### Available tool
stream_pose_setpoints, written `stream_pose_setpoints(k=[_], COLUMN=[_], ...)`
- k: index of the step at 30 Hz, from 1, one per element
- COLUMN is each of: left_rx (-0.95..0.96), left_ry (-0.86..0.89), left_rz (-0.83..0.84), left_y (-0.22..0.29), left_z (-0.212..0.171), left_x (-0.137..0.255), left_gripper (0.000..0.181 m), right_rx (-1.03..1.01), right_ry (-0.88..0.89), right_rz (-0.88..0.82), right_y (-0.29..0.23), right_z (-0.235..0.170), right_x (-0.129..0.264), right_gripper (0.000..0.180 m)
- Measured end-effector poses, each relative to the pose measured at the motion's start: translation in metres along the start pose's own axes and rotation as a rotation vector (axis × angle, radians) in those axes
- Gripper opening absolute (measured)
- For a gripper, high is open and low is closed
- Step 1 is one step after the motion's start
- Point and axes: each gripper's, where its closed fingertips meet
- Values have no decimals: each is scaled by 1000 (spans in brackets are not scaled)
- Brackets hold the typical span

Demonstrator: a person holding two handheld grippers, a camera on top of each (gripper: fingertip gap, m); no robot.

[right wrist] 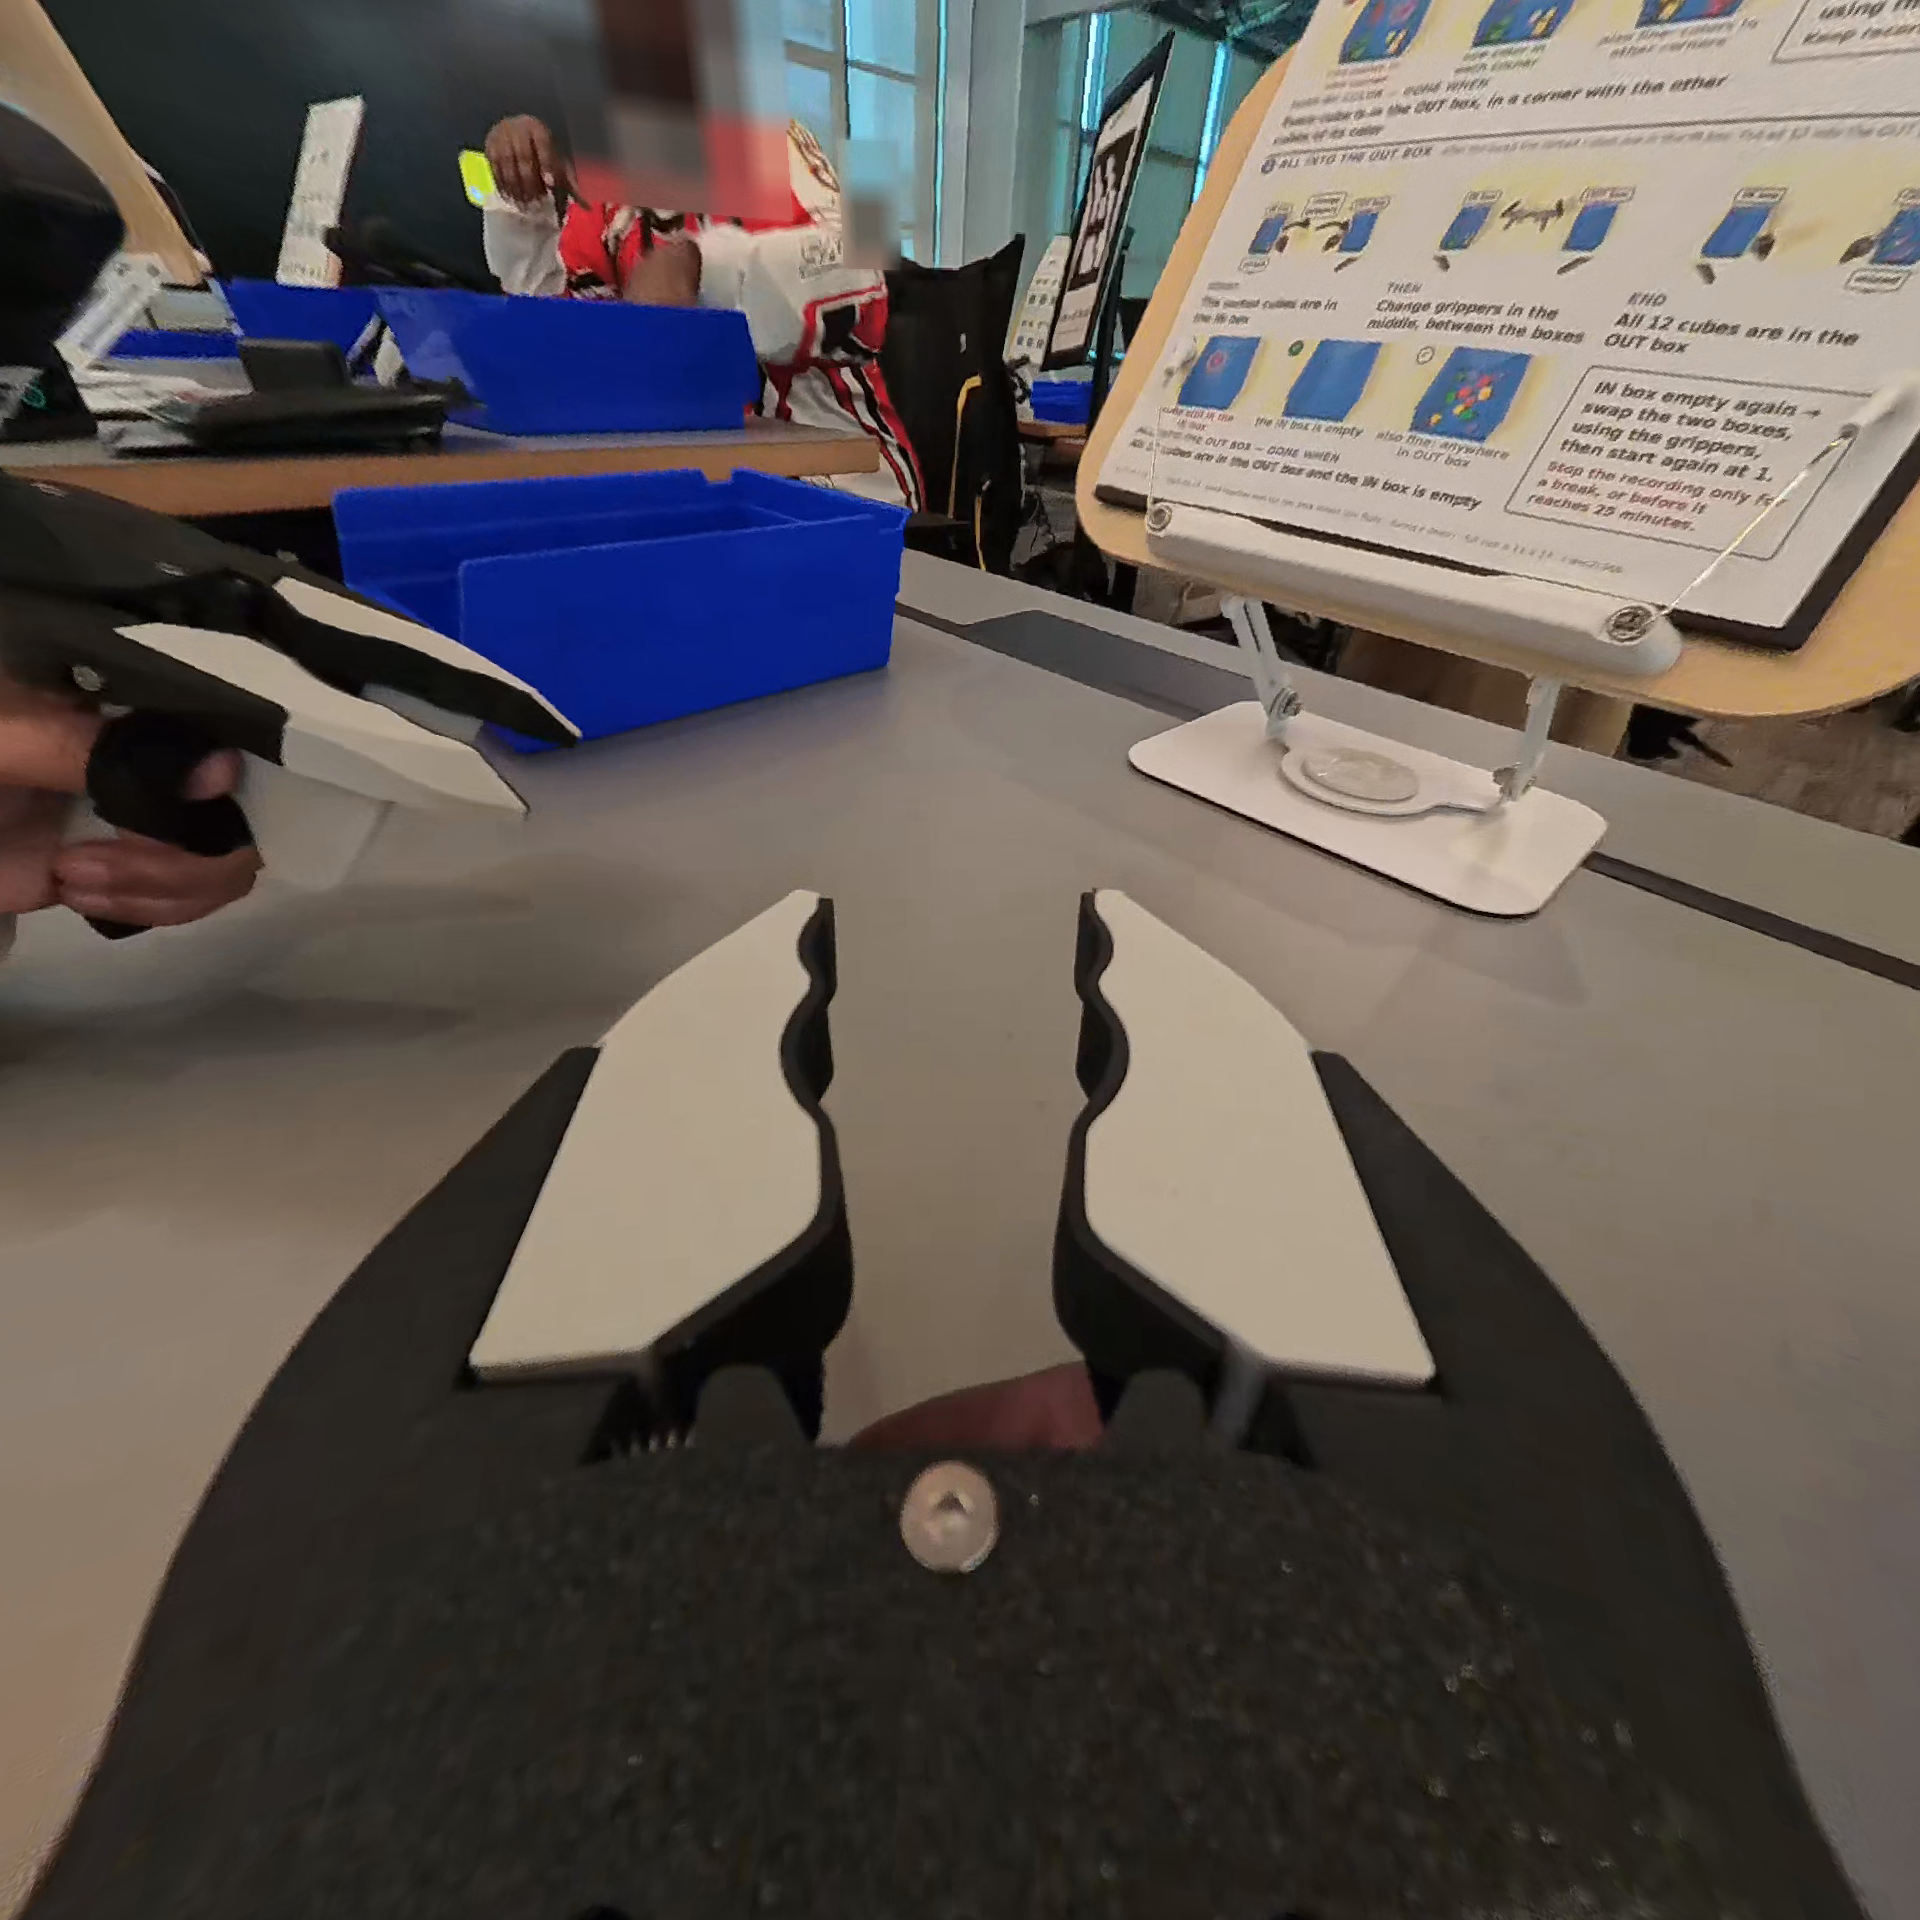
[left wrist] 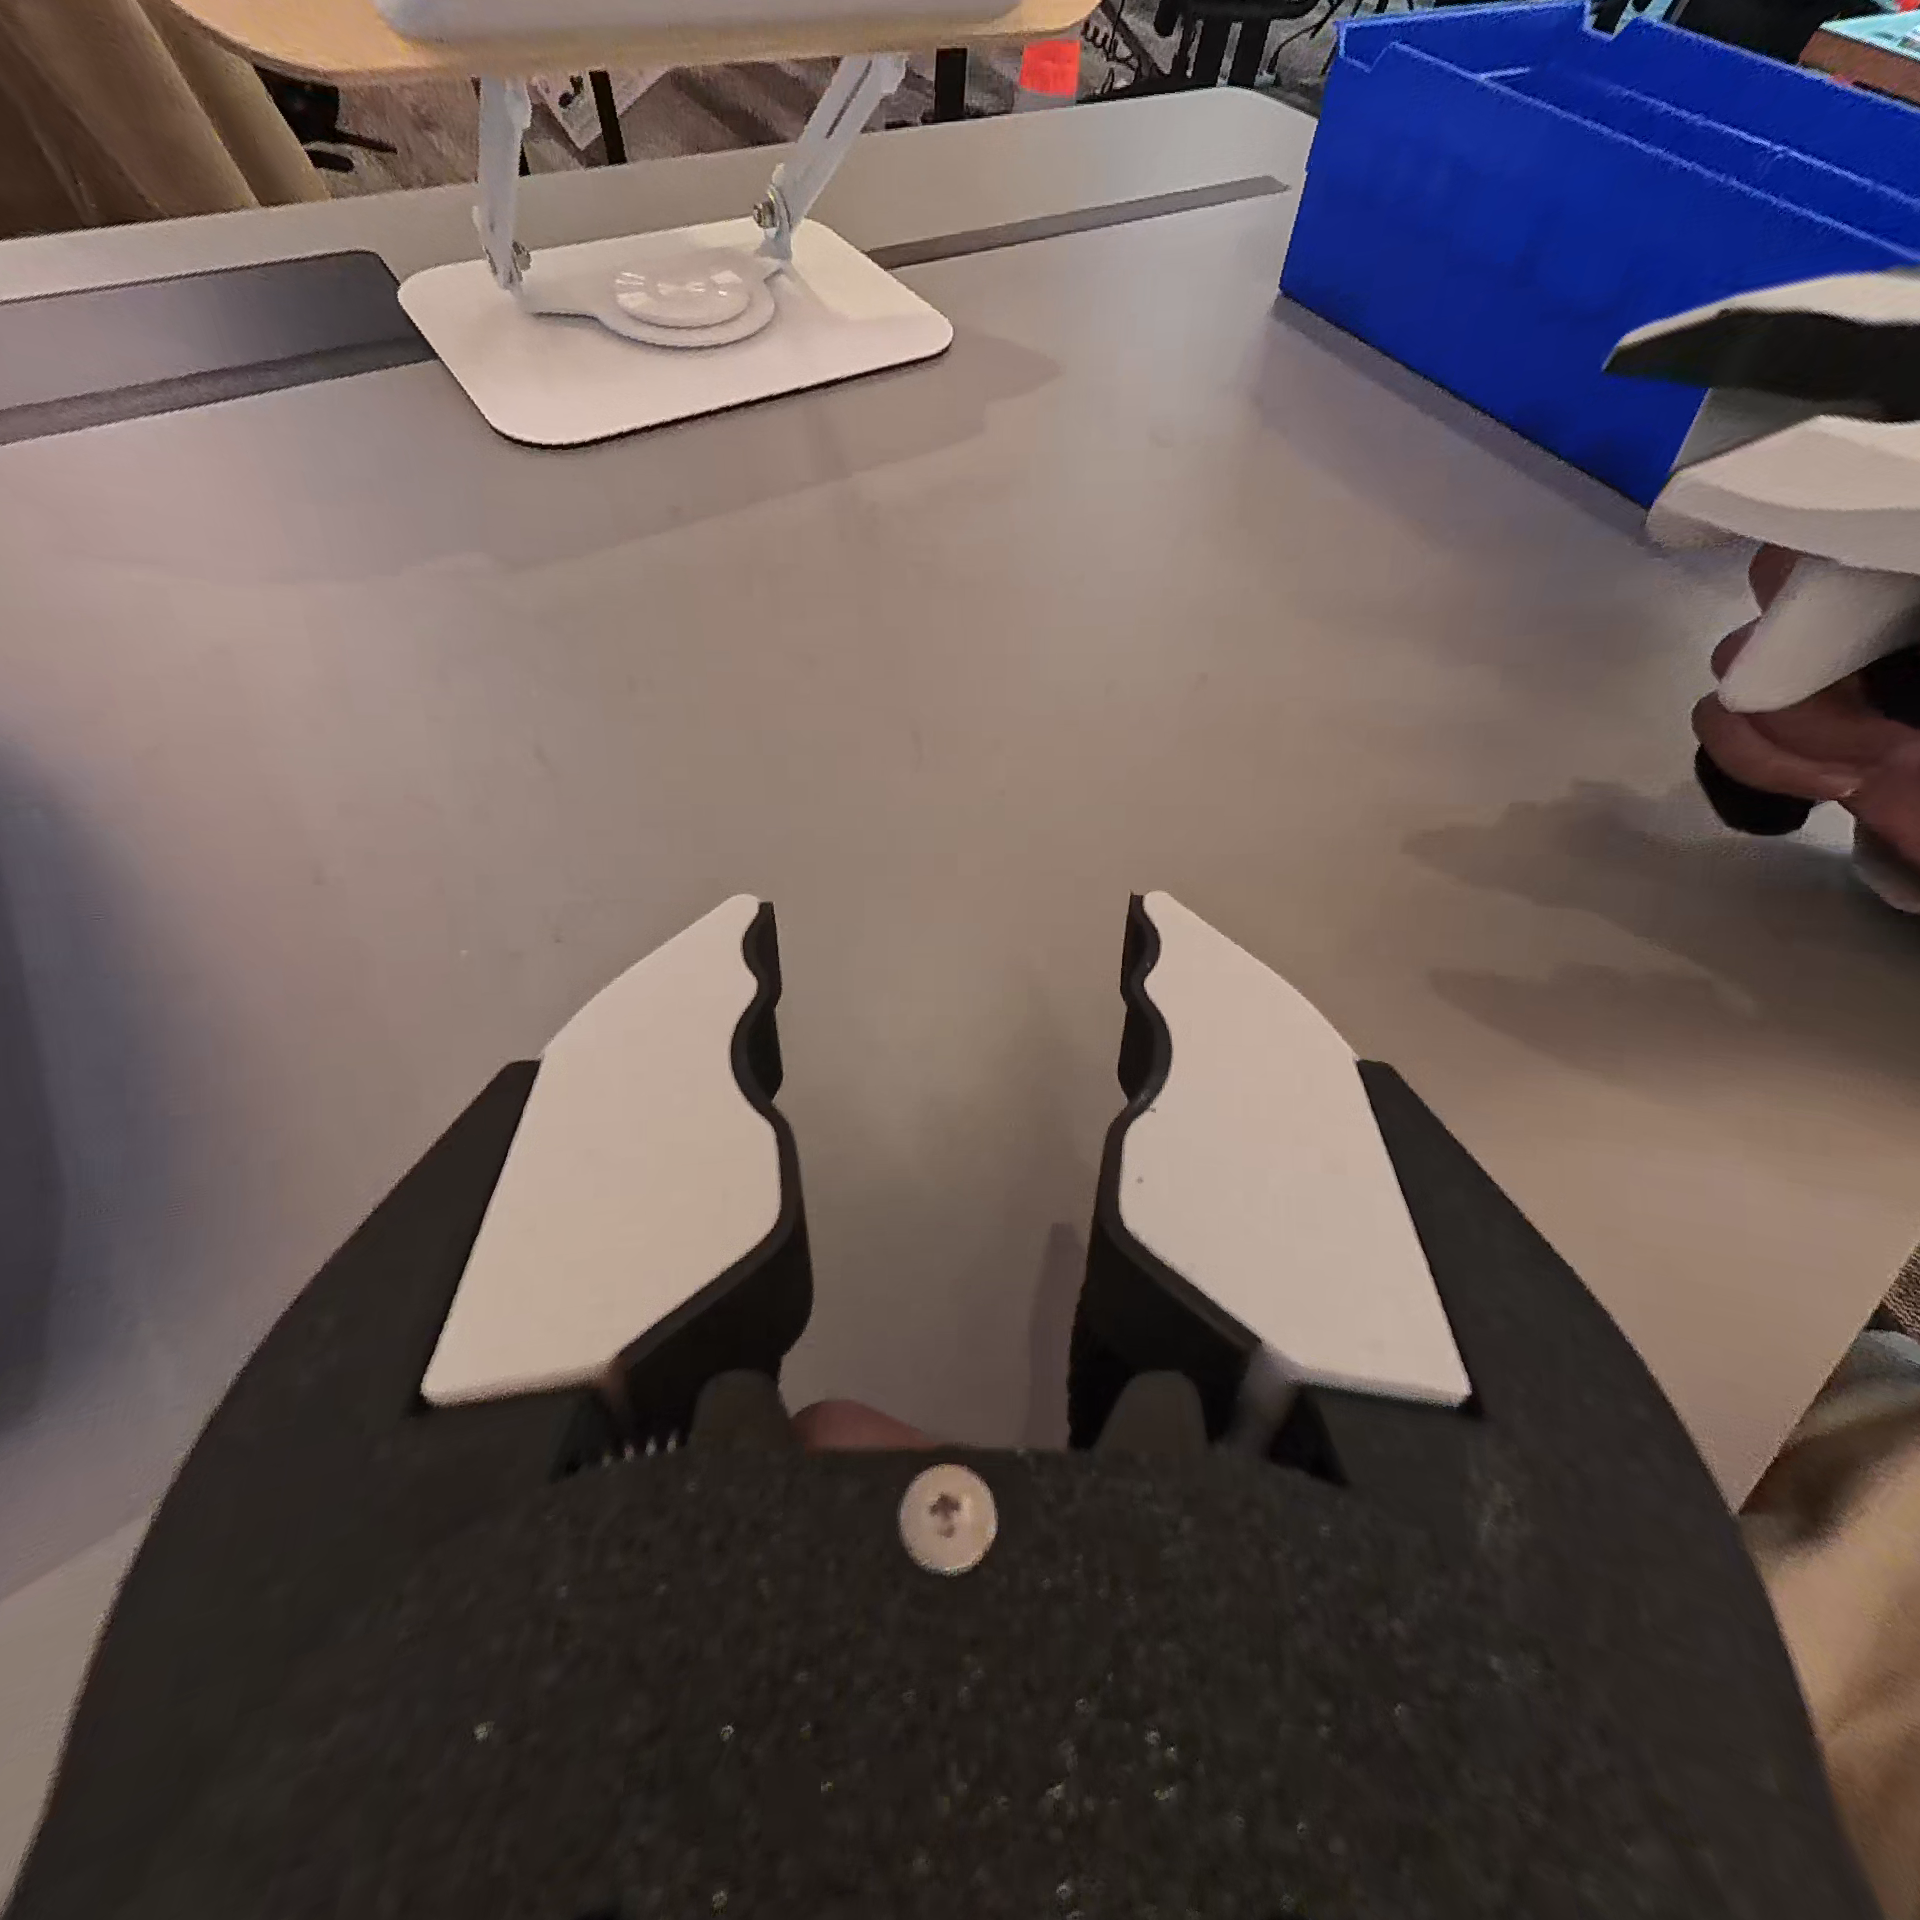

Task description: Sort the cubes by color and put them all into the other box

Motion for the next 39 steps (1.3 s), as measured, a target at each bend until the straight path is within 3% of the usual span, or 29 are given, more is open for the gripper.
stream_pose_setpoints(k=[6,9,12,15,19,24,31,32,34,39], left_rx=[31,90,158,178,271,346,373,378,391,357], left_ry=[-22,40,80,-22,-273,-478,-609,-615,-627,-615], left_rz=[-18,-40,81,329,560,658,677,678,642,612], left_y=[-1,-9,-72,-179,-311,-394,-424,-426,-424,-417], left_z=[-1,41,90,109,77,29,-10,-13,-21,-19], left_x=[4,37,73,76,35,-10,-32,-34,-39,-32], left_gripper=[63,59,54,56,59,57,56,54,29,29], right_rx=[31,36,47,59,79,72,42,41,43,39], right_ry=[-23,-19,-22,-18,-16,-11,-13,-15,-19,-22], right_rz=[15,26,35,47,56,62,69,70,71,72], right_y=[-7,-10,-13,-16,-18,-18,-16,-16,-16,-16], right_z=[-16,-16,-17,-16,-16,-15,-16,-17,-17,-18], right_x=[0,-1,-2,-1,0,3,3,3,2,2], right_gripper=[43,43,43,43,42,41,41,41,41,39])
Point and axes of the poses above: each gripper's, where its closed fingertips meet, x back along the fingers, z out of its top, y = z × x across the jaws, and after that the axes turned 1 degree about -x, right-handed
